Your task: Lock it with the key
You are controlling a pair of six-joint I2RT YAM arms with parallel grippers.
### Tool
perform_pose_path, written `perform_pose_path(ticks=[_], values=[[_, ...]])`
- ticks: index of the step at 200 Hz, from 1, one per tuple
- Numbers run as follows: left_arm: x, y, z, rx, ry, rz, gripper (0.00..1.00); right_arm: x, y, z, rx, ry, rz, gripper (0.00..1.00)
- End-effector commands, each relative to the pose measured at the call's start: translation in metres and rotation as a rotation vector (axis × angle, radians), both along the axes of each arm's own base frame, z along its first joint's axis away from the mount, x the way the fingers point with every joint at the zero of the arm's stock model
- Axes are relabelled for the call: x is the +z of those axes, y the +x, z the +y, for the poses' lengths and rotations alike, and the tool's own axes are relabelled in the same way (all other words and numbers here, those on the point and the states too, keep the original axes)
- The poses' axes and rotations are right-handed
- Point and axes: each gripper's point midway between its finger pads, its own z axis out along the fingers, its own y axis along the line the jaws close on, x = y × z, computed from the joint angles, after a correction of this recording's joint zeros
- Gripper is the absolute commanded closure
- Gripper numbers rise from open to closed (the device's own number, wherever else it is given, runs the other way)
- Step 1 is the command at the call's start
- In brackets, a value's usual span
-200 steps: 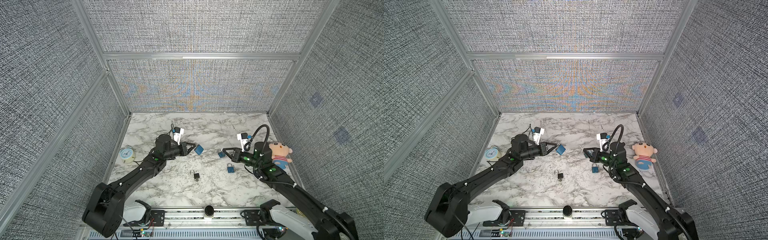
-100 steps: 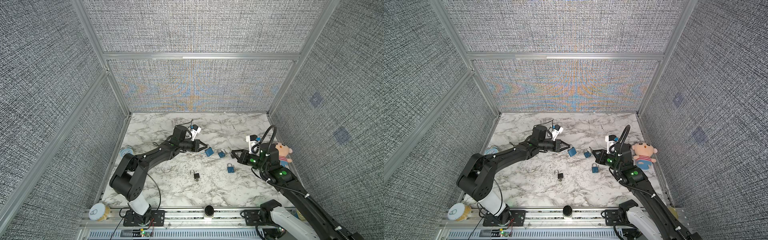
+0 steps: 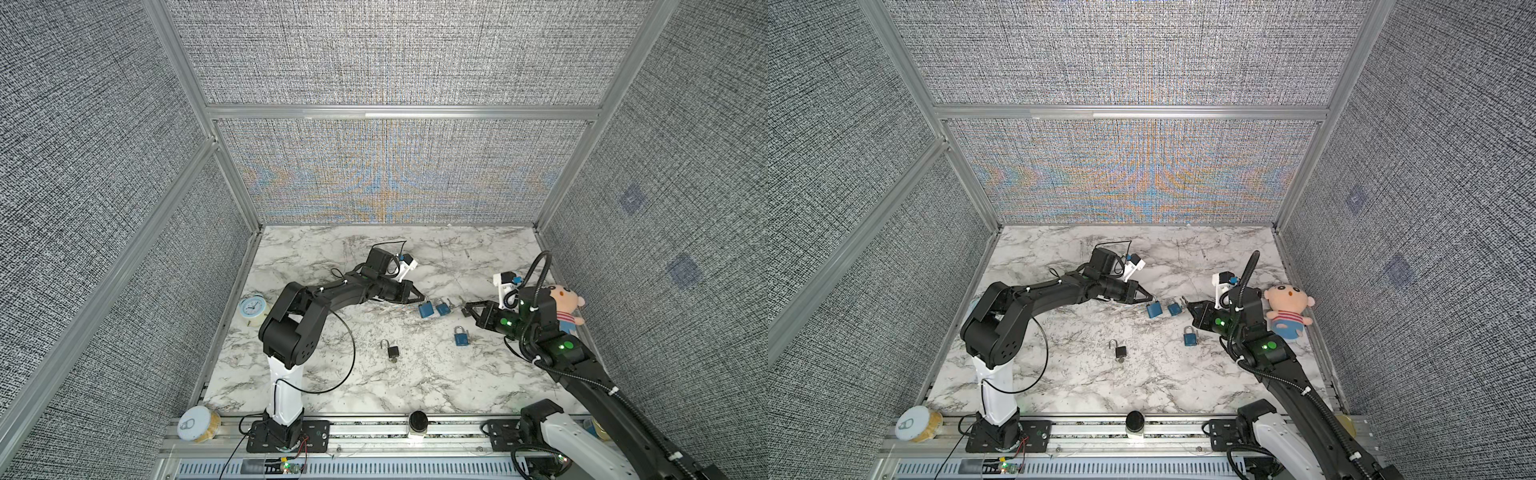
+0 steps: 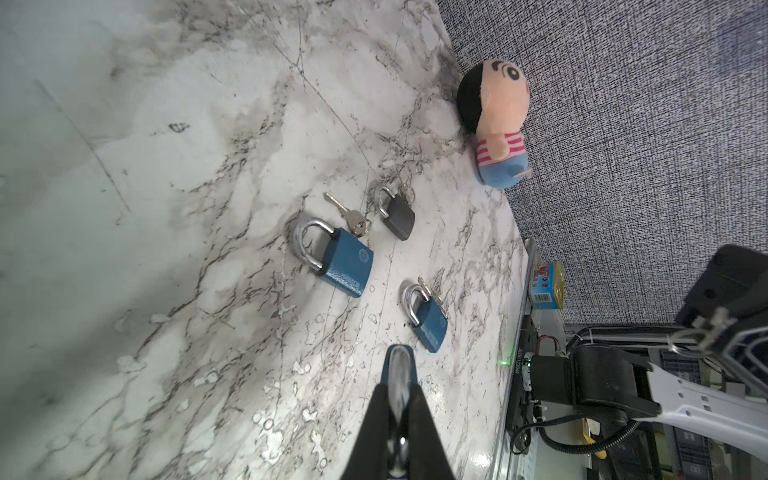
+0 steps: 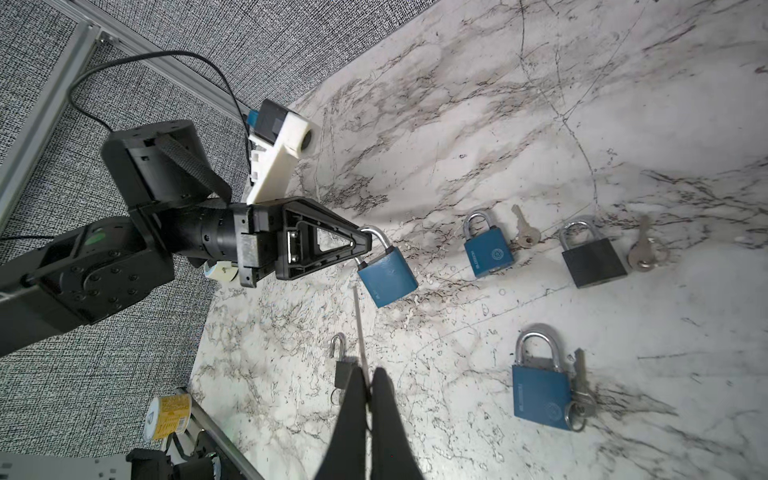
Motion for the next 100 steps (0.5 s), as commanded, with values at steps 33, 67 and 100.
perform_pose_path(ticks=[33,67,100], values=[[-0.026,0.003,-0.004,-0.013,0.025,0.056,1.0,-0.01,0.002,0.002,0.01,-0.008,0.025,1.0],[-0.037,0.008,-0.004,-0.002,0.052,0.07,1.0,-0.016,0.003,0.003,0.013,-0.01,0.038,1.0],[-0.045,0.009,-0.002,0.007,0.069,0.078,1.0,-0.021,0.004,0.006,0.021,-0.002,0.053,1.0]])
